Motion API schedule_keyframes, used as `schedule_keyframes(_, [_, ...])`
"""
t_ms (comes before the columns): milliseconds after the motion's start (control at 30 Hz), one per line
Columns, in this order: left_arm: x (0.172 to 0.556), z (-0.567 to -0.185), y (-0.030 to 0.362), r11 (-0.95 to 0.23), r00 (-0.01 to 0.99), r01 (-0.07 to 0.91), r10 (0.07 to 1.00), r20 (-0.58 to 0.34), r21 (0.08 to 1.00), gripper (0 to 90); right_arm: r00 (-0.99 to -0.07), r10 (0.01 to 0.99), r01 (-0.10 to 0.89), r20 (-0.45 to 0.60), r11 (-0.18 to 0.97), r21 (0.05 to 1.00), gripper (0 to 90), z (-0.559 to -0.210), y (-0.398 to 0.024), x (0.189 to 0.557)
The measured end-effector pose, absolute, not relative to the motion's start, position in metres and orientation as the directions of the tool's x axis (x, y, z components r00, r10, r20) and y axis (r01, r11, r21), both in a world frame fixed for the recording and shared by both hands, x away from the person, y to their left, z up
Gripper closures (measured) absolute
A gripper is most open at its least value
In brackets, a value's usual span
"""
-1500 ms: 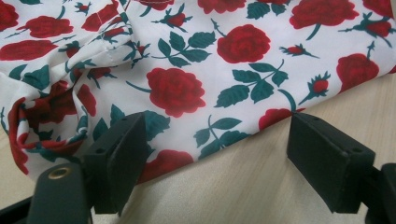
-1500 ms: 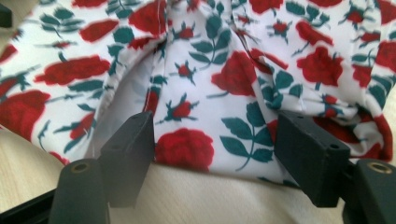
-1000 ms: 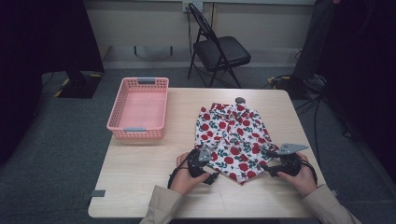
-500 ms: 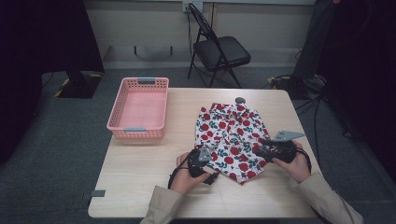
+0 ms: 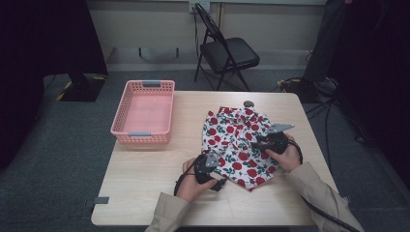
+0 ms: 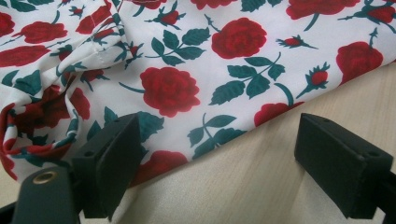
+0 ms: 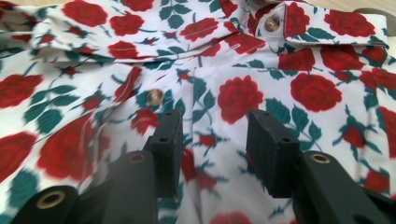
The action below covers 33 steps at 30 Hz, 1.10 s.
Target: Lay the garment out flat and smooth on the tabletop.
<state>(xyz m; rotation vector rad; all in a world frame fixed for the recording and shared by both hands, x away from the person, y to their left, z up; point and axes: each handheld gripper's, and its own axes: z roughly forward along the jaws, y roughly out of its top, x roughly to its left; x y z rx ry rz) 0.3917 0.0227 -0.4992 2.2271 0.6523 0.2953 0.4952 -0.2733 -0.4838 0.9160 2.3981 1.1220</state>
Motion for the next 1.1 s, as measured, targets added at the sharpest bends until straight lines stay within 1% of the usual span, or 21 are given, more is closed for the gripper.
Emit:
schedule_keyframes(67, [0.392, -0.499, 0.023, -0.563, 0.841, 0.359, 0.541, 0.003, 0.744, 14.4, -0.736, 0.676, 0.415, -0.029, 0.485, 0.77, 58.6, -0.486, -0.27, 0.499])
schedule_keyframes(200, [0.392, -0.499, 0.023, -0.563, 0.841, 0.359, 0.54, 0.003, 0.744, 14.4, -0.748, 0.662, 0.418, -0.034, 0.511, 0.751, 65.3, -0.493, -0.265, 0.502])
schedule_keyframes(300, [0.392, -0.499, 0.023, -0.563, 0.841, 0.359, 0.541, 0.003, 0.744, 14.4, -0.744, 0.667, 0.416, -0.031, 0.499, 0.76, 70.2, -0.495, -0.266, 0.503])
schedule_keyframes(433, [0.392, -0.499, 0.023, -0.565, 0.842, 0.358, 0.54, 0.005, 0.744, 14.4, -0.743, 0.667, 0.401, -0.055, 0.51, 0.761, 83.1, -0.495, -0.267, 0.503])
schedule_keyframes(500, [0.392, -0.499, 0.023, -0.565, 0.841, 0.358, 0.54, 0.006, 0.743, 14.5, -0.743, 0.666, 0.396, -0.061, 0.512, 0.762, 86.4, -0.495, -0.268, 0.503])
schedule_keyframes(933, [0.387, -0.499, 0.016, -0.569, 0.848, 0.352, 0.53, 0.005, 0.743, 14.5, -0.739, 0.672, 0.411, -0.045, 0.503, 0.76, 88.2, -0.494, -0.279, 0.5])
schedule_keyframes(1100, [0.387, -0.499, 0.014, -0.566, 0.846, 0.355, 0.533, 0.002, 0.744, 14.4, -0.728, 0.685, 0.408, -0.003, 0.437, 0.801, 88.2, -0.483, -0.289, 0.5])
